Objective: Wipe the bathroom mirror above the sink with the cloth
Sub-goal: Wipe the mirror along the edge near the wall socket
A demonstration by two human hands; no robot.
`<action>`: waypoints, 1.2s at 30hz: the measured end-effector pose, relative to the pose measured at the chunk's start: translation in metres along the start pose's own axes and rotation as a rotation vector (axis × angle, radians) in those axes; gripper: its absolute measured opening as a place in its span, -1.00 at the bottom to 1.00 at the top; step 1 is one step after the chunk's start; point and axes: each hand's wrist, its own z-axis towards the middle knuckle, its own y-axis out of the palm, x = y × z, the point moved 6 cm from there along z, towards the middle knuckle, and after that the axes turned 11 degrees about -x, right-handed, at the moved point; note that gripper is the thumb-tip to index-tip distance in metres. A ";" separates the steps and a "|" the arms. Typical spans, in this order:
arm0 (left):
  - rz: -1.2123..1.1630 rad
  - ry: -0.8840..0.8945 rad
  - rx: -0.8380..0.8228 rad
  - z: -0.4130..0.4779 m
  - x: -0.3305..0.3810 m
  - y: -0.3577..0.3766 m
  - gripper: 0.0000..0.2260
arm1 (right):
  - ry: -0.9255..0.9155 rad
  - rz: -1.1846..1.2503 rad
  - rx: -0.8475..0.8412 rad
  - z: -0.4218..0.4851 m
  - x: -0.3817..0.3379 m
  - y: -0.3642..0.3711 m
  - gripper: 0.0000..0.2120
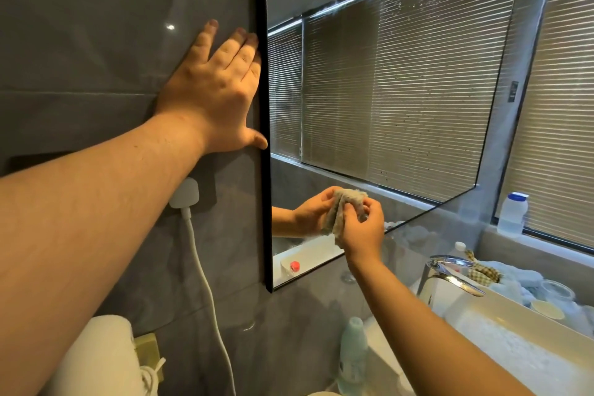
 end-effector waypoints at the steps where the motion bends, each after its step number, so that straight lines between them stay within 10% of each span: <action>1: -0.001 0.000 0.001 0.000 0.000 0.000 0.07 | -0.039 -0.003 -0.024 -0.010 -0.007 0.008 -0.82; 9: 0.007 -0.008 0.011 0.001 -0.001 0.002 0.08 | -0.174 -0.054 -0.153 -0.031 -0.030 0.028 -0.69; 20: -0.012 -0.006 0.023 0.001 0.000 0.002 0.08 | 0.029 -0.012 0.076 0.055 -0.019 -0.015 -0.88; 30: -0.010 -0.011 0.008 0.001 -0.001 0.001 0.07 | -0.648 -0.417 -0.109 -0.026 -0.085 0.030 -0.89; 36: -0.007 -0.016 -0.002 0.001 0.000 0.002 0.07 | -0.640 -0.394 -0.082 -0.006 -0.095 0.025 -0.96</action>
